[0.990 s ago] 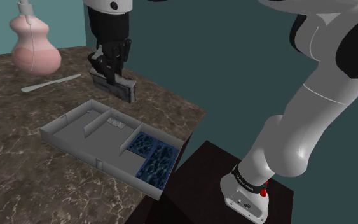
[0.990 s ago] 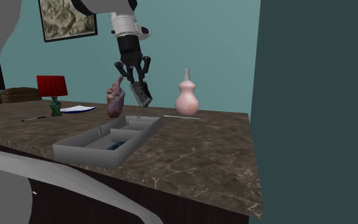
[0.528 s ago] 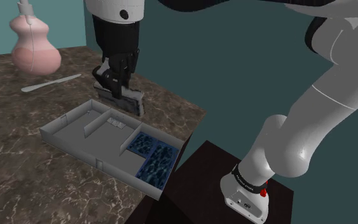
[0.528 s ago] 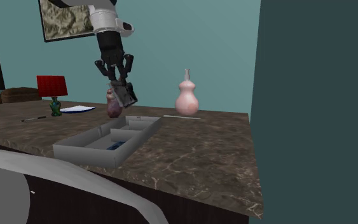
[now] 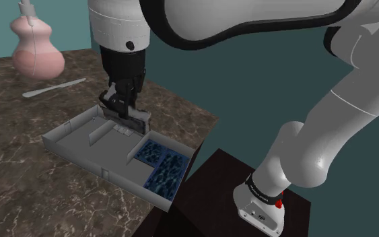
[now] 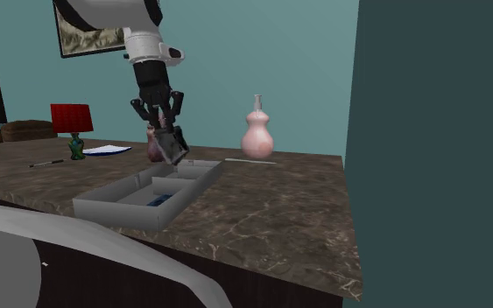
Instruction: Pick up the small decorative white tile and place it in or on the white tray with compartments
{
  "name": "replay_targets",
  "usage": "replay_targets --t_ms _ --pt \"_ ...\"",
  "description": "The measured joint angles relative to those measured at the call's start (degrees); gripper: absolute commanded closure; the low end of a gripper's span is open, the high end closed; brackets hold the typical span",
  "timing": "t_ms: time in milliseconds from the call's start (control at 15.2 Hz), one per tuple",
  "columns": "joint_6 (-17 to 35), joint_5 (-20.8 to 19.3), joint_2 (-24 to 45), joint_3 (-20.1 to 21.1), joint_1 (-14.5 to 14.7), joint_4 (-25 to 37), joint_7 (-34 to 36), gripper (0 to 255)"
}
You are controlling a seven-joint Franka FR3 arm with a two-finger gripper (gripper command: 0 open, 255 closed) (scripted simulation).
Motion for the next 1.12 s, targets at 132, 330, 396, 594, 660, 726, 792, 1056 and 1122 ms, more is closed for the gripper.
replay_targets --t_ms 132,330,396,594,660,726,792,1056,1122 --pt "1.8 -0.2 0.3 0.0 0.0 -1.6 0.3 255" --pt "4.1 -0.4 0.5 0.0 0.0 -3.7 0.6 255" --pt "4.7 -0.4 0.5 0.0 0.0 -4.3 0.7 255" --pt "6.9 -0.7 0.8 0.1 0.0 -5.4 1.2 255" --pt "7.0 -0.8 0.9 0.2 0.1 -5.4 1.3 255" --pt "7.2 -0.8 0.9 0.2 0.1 -5.6 1.3 255" --pt "7.4 -0.8 0.8 0.2 0.1 -5.7 1.3 255" --pt "7.1 -0.7 0.8 0.1 0.0 -5.9 1.1 0" --pt "7.0 -0.7 0.8 0.1 0.0 -6.0 1.1 0"
